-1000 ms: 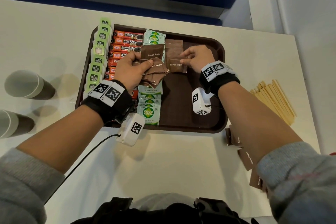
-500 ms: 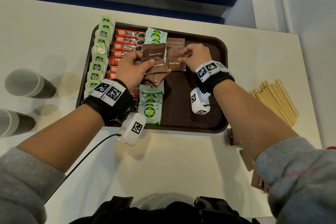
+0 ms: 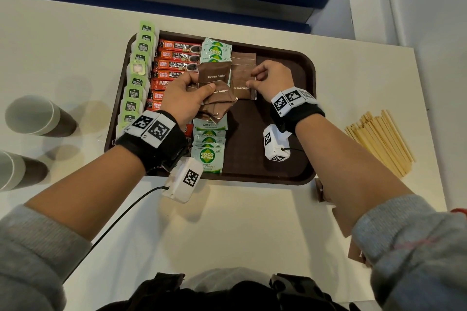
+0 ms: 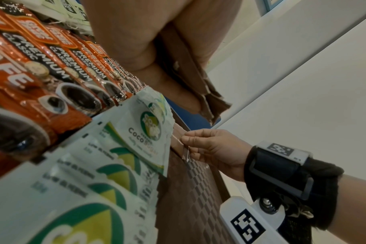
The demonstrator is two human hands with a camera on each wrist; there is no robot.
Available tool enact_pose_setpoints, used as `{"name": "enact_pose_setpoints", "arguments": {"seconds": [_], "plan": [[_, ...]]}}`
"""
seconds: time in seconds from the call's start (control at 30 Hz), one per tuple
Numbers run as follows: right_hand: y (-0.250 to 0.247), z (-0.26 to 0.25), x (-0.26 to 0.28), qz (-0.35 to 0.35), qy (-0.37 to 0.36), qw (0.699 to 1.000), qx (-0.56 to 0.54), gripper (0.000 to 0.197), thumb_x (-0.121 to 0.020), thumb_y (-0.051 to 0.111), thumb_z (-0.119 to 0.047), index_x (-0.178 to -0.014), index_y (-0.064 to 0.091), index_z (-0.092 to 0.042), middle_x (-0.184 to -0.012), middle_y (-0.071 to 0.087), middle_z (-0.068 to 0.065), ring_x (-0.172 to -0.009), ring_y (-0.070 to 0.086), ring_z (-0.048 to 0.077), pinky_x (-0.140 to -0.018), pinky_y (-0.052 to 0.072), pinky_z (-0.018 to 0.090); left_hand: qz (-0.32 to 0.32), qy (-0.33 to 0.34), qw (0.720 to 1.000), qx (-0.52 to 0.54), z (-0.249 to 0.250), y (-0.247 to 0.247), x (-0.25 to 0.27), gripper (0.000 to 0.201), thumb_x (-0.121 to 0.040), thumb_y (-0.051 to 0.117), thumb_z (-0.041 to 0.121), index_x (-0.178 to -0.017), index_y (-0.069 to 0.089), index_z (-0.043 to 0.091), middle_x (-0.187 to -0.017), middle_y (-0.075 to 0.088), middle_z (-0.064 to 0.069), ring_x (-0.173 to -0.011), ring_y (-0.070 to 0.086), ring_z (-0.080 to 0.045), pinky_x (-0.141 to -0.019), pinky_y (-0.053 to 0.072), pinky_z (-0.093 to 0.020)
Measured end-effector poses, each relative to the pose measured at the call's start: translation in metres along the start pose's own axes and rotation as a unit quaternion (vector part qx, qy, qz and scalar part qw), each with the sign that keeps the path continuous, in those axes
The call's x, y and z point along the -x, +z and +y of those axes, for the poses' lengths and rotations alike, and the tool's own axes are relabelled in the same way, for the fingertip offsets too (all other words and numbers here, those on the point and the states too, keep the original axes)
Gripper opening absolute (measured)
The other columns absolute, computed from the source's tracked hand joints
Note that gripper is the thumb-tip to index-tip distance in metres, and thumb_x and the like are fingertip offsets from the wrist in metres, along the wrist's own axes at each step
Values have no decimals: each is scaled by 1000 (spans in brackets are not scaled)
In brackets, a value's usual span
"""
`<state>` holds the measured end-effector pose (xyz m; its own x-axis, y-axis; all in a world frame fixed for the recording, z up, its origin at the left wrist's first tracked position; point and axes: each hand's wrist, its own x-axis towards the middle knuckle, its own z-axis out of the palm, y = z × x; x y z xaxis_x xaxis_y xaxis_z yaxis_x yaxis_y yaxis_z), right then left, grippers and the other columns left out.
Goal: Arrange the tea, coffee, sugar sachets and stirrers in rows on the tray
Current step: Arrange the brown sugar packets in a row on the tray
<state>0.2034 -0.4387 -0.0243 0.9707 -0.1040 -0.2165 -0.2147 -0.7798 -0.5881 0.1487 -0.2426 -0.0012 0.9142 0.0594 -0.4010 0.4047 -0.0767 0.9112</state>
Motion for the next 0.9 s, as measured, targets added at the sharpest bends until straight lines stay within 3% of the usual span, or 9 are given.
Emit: {"name": "enact_pose_setpoints", "arguments": {"seconds": [0.23, 0.37, 0.43, 0.5, 0.57, 0.7, 0.83, 0.9], "plan": [[-8, -7, 5, 28, -30, 999, -19, 17, -82, 70, -21, -97, 66, -14, -87, 61, -2, -79, 54, 6, -74, 42, 15, -6, -6, 1000, -3, 1, 1, 3, 13, -81, 72, 16, -88, 63, 23, -100, 70, -14, -91, 67, -31, -88, 54, -51], [-13, -19, 13, 2, -61, 995, -75, 18, -82, 65, -12, -100, 68, -14, -80, 59, -12, -68, 52, -2, -66, 41, 2, -15, -6, 1000, 1, 3, 3, 5, 12, -83, 70, 14, -90, 63, 21, -103, 70, -17, -93, 67, -34, -88, 53, -52], [-13, -26, 18, -53, -71, 987, -132, 23, -82, 62, -5, -102, 67, -15, -80, 61, -11, -73, 56, 0, -73, 46, 7, -17, -5, 1000, 3, 3, 4, 6, 12, -83, 71, 14, -89, 63, 21, -102, 70, -16, -92, 67, -33, -88, 53, -52], [-12, -32, 24, -121, -67, 968, -208, 22, -82, 62, -1, -100, 65, -15, -83, 63, -3, -79, 61, 9, -81, 53, 22, -16, 0, 1000, 2, 3, 4, 7, 13, -80, 72, 17, -89, 64, 22, -101, 71, -16, -94, 67, -34, -89, 53, -52], [-12, -35, 27, -152, -72, 958, -231, 14, -84, 66, -6, -94, 65, -17, -83, 63, -1, -78, 62, 12, -79, 55, 27, -16, 2, 1000, 5, 3, 4, 8, 13, -80, 71, 17, -90, 64, 22, -101, 71, -15, -93, 67, -33, -89, 53, -51], [-13, -35, 28, -143, -97, 963, -208, 8, -83, 70, -15, -88, 66, -19, -83, 66, -3, -79, 63, 10, -80, 55, 27, -20, 5, 1000, 3, 4, 5, 10, 12, -84, 69, 13, -90, 63, 21, -100, 70, -15, -90, 67, -30, -89, 54, -50], [-15, -33, 29, -131, -94, 965, -205, 9, -85, 68, -13, -93, 67, -10, -96, 69, 13, -86, 66, 20, -82, 56, 31, -27, 7, 1000, 1, 5, 5, 11, 13, -85, 69, 12, -93, 63, 20, -101, 69, -14, -87, 66, -27, -88, 54, -48], [-16, -27, 28, -114, -84, 970, -197, 15, -85, 67, -14, -99, 67, -8, -98, 70, 14, -87, 67, 24, -83, 56, 35, -22, 9, 1000, -3, 4, 4, 11, 13, -85, 68, 13, -93, 63, 22, -100, 69, -13, -86, 66, -26, -86, 55, -46]]}}
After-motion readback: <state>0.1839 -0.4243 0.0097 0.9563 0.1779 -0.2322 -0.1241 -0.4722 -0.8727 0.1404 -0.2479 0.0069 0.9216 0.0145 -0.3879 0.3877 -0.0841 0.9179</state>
